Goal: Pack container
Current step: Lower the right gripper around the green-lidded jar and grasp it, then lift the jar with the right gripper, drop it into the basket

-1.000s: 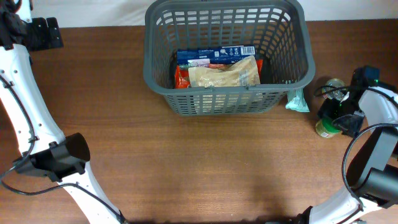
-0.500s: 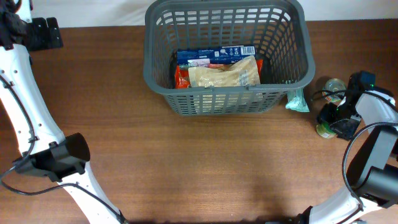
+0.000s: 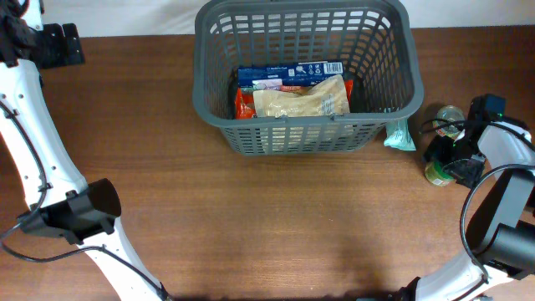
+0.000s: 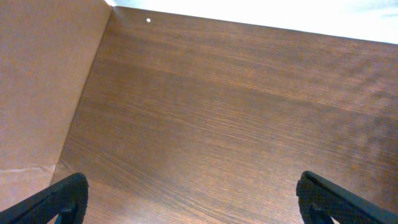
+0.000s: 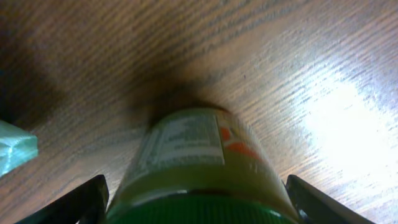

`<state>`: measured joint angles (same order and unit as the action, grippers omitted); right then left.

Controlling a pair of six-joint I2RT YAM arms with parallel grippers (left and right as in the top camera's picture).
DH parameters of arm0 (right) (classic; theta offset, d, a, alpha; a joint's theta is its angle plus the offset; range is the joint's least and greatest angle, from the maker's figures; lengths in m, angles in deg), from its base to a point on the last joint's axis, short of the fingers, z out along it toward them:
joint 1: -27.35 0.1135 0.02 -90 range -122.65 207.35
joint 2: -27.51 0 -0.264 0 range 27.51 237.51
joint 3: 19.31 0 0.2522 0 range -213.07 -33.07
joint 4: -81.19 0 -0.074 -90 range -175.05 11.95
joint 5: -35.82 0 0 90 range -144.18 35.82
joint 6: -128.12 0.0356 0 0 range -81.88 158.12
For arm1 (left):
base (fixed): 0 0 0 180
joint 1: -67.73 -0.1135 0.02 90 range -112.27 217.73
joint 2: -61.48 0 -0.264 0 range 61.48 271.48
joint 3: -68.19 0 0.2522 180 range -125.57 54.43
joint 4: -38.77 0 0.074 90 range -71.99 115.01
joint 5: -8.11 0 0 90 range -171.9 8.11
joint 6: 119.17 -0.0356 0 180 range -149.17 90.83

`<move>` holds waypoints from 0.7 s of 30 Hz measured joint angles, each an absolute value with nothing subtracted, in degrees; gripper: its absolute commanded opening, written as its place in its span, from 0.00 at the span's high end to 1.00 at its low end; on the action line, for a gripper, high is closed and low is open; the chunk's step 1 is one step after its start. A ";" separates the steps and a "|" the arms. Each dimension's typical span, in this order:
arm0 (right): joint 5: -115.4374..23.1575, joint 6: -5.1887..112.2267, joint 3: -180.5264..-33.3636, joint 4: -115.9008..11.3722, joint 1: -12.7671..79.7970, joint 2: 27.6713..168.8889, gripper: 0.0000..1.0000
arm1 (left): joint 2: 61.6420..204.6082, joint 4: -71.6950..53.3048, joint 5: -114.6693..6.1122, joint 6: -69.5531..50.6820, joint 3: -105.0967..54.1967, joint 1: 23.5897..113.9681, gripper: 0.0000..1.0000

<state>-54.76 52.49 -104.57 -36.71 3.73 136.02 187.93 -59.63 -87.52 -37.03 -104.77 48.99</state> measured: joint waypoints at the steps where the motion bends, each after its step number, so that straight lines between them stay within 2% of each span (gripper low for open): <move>1: -54.74 52.51 -104.57 -37.06 3.73 136.02 0.18 | 187.93 -59.63 -87.52 -37.03 -104.77 48.99 0.01; 5: -54.76 52.43 -104.57 -37.57 3.73 136.02 0.28 | 187.93 -59.63 -87.52 -37.03 -104.77 48.99 0.01; 9: -54.78 52.38 -104.57 -37.35 3.71 136.02 0.47 | 187.93 -59.63 -87.52 -37.03 -104.77 48.99 0.01; 13: -54.81 52.62 -105.29 -35.93 3.71 136.02 0.53 | 187.93 -59.65 -87.52 -37.03 -104.77 48.99 0.01; 21: -54.59 52.60 -113.62 -24.82 3.65 135.69 0.53 | 187.93 -59.65 -87.50 -37.03 -104.77 48.99 0.01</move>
<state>-54.59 52.60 -113.62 -24.82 3.65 135.69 187.93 -59.65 -87.50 -37.03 -104.77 48.99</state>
